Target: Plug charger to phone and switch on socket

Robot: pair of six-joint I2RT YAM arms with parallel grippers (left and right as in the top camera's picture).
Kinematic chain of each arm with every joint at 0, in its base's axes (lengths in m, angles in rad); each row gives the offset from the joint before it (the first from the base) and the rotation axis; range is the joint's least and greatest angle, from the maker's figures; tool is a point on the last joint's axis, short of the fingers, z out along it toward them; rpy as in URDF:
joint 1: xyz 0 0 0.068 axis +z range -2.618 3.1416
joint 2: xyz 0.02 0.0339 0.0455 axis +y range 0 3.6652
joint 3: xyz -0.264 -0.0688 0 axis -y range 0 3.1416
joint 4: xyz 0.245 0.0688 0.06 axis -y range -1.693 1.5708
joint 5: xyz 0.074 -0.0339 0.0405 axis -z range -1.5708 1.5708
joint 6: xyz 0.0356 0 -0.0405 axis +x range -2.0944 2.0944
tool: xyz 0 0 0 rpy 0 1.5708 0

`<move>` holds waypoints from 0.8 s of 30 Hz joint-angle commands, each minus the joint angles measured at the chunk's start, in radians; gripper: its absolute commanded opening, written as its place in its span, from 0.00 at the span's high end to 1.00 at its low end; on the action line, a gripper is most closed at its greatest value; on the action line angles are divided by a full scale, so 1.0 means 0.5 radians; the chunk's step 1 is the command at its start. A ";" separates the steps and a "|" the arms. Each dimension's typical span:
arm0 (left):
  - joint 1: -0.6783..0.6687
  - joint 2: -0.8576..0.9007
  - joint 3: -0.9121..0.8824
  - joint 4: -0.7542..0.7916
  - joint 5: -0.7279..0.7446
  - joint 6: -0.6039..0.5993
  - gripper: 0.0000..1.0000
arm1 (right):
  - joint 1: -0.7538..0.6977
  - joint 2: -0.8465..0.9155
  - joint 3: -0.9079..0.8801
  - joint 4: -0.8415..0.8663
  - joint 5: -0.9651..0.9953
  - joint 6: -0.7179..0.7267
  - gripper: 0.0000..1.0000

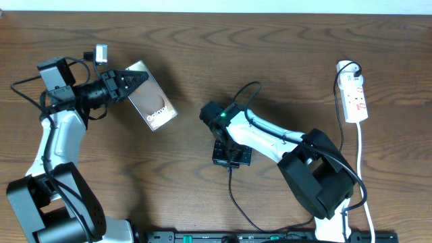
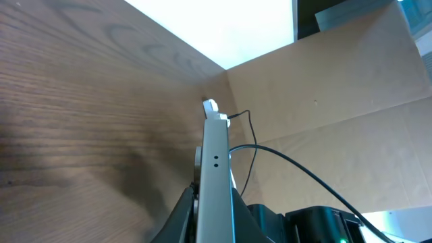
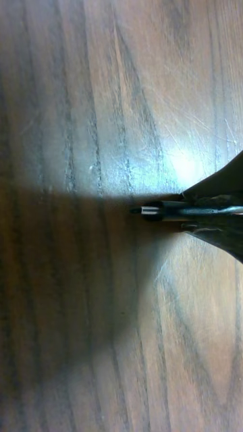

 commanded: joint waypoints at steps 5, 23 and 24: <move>0.008 0.006 0.017 0.005 0.063 0.027 0.93 | -0.118 0.126 -0.031 0.040 -0.114 -0.127 0.99; 0.008 0.006 0.017 0.005 0.063 0.094 0.93 | -0.689 0.072 0.402 0.098 -0.874 -1.015 0.99; 0.008 0.006 0.017 0.005 0.063 0.095 0.92 | -0.697 0.061 0.441 0.097 -0.913 -1.083 0.99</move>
